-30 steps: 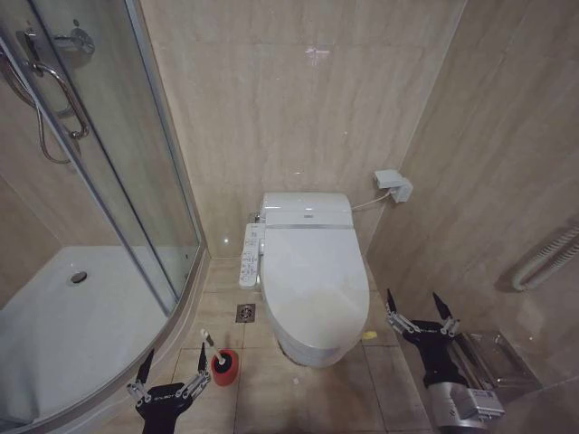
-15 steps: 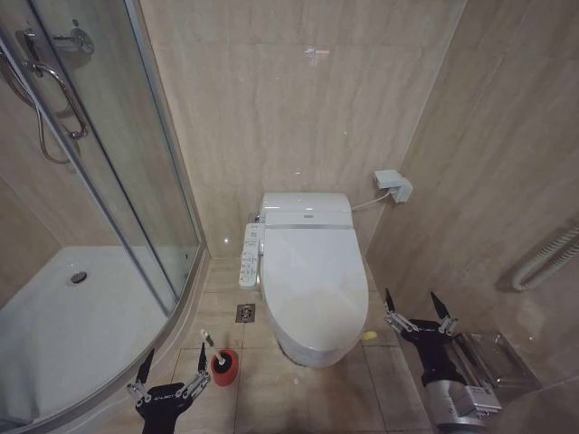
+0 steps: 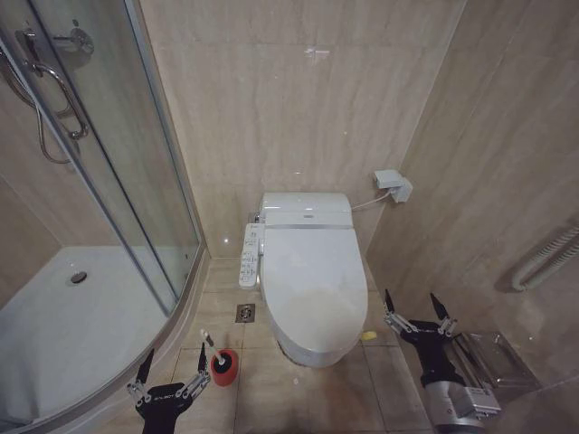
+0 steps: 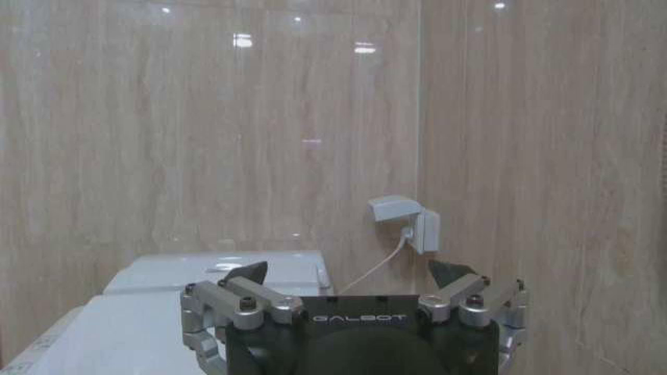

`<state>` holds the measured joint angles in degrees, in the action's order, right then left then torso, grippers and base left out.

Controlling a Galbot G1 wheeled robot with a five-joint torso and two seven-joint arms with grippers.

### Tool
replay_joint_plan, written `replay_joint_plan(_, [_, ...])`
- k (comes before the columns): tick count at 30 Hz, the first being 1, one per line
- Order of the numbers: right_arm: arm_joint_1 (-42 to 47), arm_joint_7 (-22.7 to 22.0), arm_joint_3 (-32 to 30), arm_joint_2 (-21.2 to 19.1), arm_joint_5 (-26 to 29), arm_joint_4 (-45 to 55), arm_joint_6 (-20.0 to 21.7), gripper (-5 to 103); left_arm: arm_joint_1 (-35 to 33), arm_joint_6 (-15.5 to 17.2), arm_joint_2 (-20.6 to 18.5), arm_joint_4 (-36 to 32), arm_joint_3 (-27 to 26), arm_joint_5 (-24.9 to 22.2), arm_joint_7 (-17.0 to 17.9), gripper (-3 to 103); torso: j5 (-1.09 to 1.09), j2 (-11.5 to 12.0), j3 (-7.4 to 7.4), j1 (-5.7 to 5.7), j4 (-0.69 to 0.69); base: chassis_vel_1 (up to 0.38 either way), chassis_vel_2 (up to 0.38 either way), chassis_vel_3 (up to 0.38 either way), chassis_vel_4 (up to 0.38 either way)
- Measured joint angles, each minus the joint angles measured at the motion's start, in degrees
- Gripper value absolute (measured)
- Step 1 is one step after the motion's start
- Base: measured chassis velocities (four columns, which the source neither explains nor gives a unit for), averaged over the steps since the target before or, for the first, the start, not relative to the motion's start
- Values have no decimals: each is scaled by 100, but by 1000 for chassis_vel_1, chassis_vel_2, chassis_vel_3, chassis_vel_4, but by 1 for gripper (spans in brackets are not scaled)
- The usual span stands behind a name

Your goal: Open the toilet lid, clean the toilet bowl with a toilet brush, close the toilet lid, and flush.

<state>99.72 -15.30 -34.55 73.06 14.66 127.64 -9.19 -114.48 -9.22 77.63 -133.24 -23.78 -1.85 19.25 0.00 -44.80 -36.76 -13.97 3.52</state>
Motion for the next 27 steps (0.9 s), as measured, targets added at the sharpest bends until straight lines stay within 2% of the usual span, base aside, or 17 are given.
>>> replay_joint_plan(27, [-68, -44, 16, -19, -29, -145, -143, 100, 0, 0, 0, 0, -1, 0, 0, 99, 0, -1, 0, 0, 0, -2, 1, 1, -2])
